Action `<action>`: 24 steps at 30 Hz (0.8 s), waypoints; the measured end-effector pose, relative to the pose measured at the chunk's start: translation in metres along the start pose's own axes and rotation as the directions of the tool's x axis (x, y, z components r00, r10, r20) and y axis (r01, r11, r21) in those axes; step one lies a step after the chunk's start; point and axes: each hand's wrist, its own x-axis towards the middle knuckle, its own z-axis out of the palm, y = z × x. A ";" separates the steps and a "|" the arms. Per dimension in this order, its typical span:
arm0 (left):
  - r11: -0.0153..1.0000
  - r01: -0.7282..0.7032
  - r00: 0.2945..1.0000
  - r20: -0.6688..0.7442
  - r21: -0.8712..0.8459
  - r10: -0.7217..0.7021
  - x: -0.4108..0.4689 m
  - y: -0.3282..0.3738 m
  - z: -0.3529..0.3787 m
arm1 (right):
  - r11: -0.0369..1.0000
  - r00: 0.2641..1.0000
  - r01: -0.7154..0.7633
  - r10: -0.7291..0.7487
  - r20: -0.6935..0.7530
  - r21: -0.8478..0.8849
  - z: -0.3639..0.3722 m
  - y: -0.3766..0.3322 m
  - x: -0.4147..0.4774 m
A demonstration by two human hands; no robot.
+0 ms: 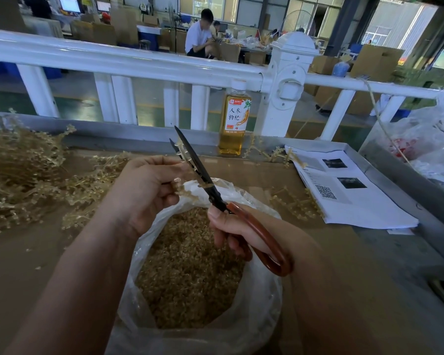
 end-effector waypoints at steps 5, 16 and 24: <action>0.998 -0.038 0.998 -0.046 -0.056 0.035 0.002 0.002 -0.004 | 0.999 1.000 0.001 -0.001 -0.013 -0.041 0.001 0.003 0.000; 1.000 -0.007 0.998 0.057 0.030 0.005 -0.001 0.003 0.000 | 1.000 1.000 0.011 -0.011 -0.008 0.000 0.000 0.004 0.001; 1.000 0.008 0.997 0.072 -0.001 -0.008 0.000 0.002 -0.006 | 0.991 0.998 0.057 -0.057 0.000 0.117 0.000 0.009 0.002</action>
